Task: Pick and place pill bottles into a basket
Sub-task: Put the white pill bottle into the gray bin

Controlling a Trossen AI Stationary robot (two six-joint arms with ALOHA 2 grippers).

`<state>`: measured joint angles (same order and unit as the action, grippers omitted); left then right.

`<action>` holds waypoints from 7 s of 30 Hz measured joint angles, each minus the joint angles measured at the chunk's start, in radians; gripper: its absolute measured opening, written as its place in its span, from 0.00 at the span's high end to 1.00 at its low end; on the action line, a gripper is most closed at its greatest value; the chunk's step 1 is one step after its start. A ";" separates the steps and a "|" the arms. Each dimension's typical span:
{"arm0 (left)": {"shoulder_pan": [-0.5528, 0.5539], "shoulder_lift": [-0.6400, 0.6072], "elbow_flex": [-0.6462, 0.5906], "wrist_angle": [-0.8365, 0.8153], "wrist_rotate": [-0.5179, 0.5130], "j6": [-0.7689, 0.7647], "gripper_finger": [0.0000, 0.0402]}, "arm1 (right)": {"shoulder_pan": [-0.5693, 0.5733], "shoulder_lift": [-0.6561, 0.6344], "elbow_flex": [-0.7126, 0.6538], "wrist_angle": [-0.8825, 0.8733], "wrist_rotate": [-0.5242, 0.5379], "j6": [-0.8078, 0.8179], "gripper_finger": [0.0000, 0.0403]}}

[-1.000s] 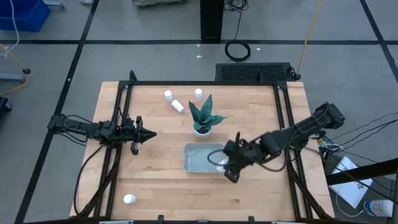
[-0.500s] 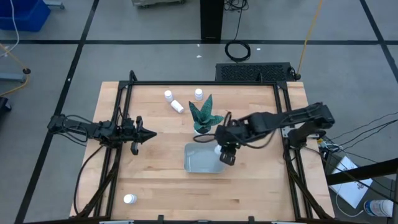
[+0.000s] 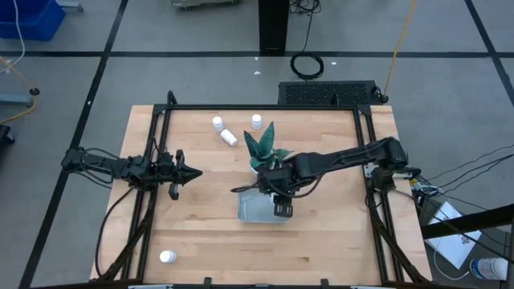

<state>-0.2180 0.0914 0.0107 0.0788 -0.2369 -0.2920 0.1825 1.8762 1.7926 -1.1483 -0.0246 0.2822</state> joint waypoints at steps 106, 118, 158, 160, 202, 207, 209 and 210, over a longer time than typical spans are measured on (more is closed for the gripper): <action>0.000 0.000 0.000 0.000 0.000 0.000 0.97 | -0.834 -0.446 -0.311 0.826 -0.317 -0.189 0.29; 0.000 0.000 0.000 0.000 0.000 0.000 0.97 | -0.969 -0.256 -0.301 1.034 -0.550 -0.072 0.28; 0.000 0.000 0.000 0.000 0.000 0.000 0.97 | -0.757 0.333 0.196 0.433 -0.282 -0.453 0.28; 0.000 0.000 0.000 0.000 0.000 0.000 0.97 | -0.757 0.335 0.195 0.431 -0.257 -0.456 0.28; 0.000 0.000 0.000 0.000 0.000 0.000 0.97 | -0.771 0.401 0.188 0.440 -0.250 -0.393 0.28; 0.000 0.000 0.000 0.000 0.000 0.000 0.97 | -0.771 0.409 0.188 0.453 -0.266 -0.385 0.28; 0.000 0.000 0.000 0.000 0.000 0.000 0.97 | -0.771 0.410 0.188 0.470 -0.266 -0.382 0.28; 0.000 0.000 0.000 0.000 0.000 0.000 0.97 | -0.771 0.410 0.188 0.481 -0.266 -0.378 0.28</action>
<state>-0.2184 0.0914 0.0108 0.0788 -0.2370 -0.2917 -0.5884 2.2860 1.9804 -0.6669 -0.2908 -0.0957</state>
